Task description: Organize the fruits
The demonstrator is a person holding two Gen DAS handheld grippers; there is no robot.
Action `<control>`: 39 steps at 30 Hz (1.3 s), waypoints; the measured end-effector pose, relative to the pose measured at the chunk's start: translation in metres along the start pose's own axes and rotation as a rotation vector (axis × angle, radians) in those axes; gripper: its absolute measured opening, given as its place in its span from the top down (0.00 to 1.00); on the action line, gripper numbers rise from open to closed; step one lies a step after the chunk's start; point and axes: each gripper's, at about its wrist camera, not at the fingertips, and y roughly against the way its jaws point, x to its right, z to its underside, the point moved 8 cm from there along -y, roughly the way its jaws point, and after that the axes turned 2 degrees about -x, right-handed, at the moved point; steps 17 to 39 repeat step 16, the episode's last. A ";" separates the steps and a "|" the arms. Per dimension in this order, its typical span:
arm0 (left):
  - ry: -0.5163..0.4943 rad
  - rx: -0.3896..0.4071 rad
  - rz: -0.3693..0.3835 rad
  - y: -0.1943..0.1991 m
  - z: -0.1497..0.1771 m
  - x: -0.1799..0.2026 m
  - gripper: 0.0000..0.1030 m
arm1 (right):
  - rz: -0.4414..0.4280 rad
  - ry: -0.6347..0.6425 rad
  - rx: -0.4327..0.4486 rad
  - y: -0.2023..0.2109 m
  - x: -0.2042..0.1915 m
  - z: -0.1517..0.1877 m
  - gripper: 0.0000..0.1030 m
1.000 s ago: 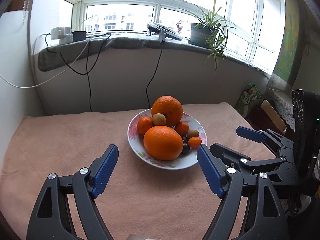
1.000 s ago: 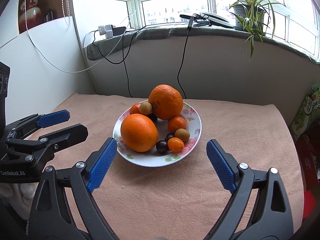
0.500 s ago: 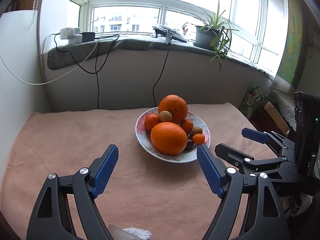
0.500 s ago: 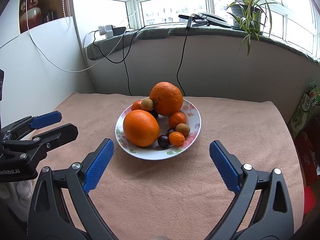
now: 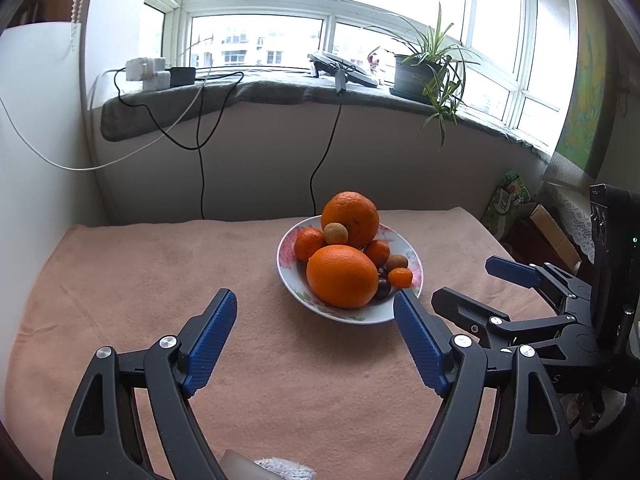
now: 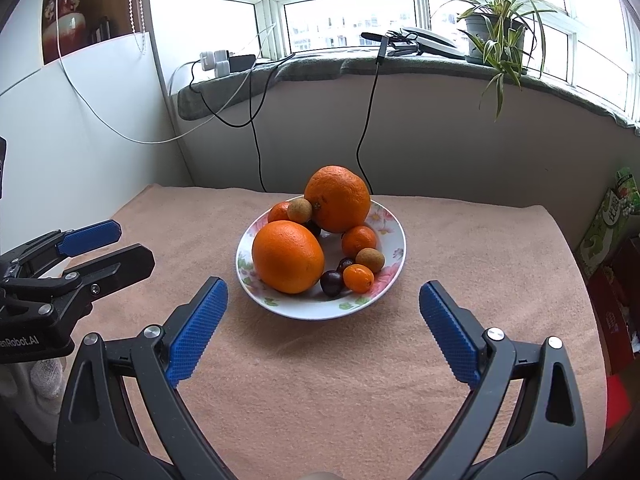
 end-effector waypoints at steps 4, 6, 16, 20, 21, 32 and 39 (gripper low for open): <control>0.001 -0.006 -0.008 -0.001 0.003 -0.001 0.21 | 0.000 0.002 0.003 0.002 -0.001 0.001 0.04; -0.001 -0.002 -0.010 0.001 0.002 -0.001 0.21 | 0.000 -0.002 0.003 0.002 -0.001 0.001 0.04; -0.011 0.012 -0.013 0.004 0.001 -0.002 0.21 | 0.015 -0.014 0.005 0.003 0.006 0.002 0.04; -0.011 0.012 -0.013 0.004 0.001 -0.002 0.21 | 0.015 -0.014 0.005 0.003 0.006 0.002 0.04; -0.011 0.012 -0.013 0.004 0.001 -0.002 0.21 | 0.015 -0.014 0.005 0.003 0.006 0.002 0.04; -0.011 0.012 -0.013 0.004 0.001 -0.002 0.21 | 0.015 -0.014 0.005 0.003 0.006 0.002 0.04; -0.011 0.012 -0.013 0.004 0.001 -0.002 0.21 | 0.015 -0.014 0.005 0.003 0.006 0.002 0.04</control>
